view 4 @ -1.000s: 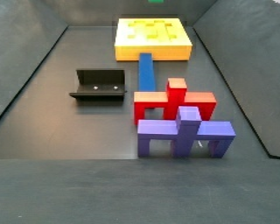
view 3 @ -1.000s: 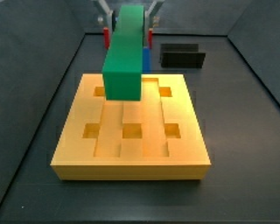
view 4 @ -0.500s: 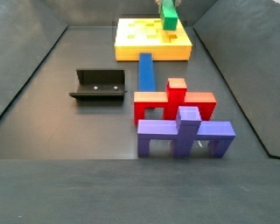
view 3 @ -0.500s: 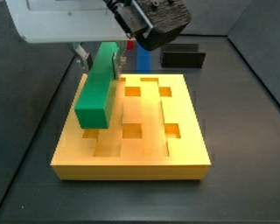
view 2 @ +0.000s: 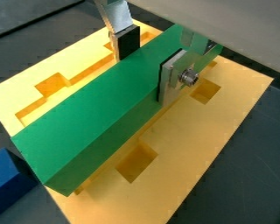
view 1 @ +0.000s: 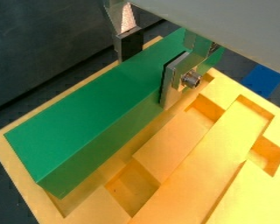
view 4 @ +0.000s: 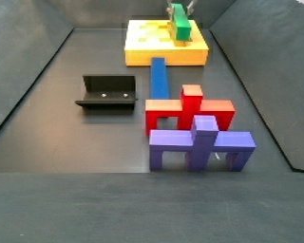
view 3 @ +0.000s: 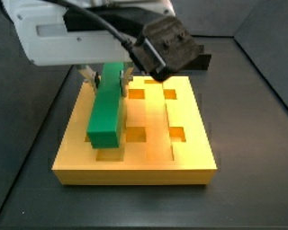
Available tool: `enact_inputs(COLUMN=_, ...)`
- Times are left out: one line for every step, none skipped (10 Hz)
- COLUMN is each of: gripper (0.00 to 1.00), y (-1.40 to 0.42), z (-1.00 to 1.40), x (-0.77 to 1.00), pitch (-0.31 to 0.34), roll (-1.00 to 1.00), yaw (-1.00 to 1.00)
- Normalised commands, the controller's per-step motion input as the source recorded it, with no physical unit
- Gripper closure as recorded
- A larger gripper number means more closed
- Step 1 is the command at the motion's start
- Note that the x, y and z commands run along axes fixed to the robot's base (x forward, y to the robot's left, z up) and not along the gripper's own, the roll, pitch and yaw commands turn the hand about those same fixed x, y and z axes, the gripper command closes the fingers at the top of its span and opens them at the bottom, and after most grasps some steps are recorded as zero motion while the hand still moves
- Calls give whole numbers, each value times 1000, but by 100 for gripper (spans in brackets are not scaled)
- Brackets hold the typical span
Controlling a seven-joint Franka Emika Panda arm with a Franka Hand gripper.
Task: Pick up the green object. Move up. Move to above the board. Insert the green object.
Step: Insert the green object.
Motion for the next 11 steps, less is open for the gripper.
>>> enact_inputs(gripper=100, y=-83, z=-371, x=160, pitch=-3, roll=224, yaw=23)
enact_inputs(gripper=100, y=-17, z=-331, x=149, pitch=-1, roll=206, yaw=51)
enact_inputs(gripper=100, y=0, z=-337, x=186, pitch=-10, roll=164, yaw=77)
enact_inputs(gripper=100, y=-89, z=-349, x=0, pitch=-60, roll=117, yaw=23)
enact_inputs(gripper=100, y=-257, z=-206, x=0, pitch=-37, roll=164, yaw=0)
enact_inputs(gripper=100, y=-349, z=-229, x=0, pitch=-40, roll=193, yaw=0)
enact_inputs(gripper=100, y=-214, z=-294, x=0, pitch=-44, roll=177, yaw=0)
enact_inputs(gripper=100, y=-57, z=-314, x=0, pitch=-27, roll=141, yaw=0)
enact_inputs(gripper=100, y=31, z=-357, x=0, pitch=-26, roll=24, yaw=0)
enact_inputs(gripper=100, y=20, z=-274, x=0, pitch=0, roll=0, yaw=0)
enact_inputs(gripper=100, y=0, z=0, x=0, pitch=0, roll=0, yaw=0)
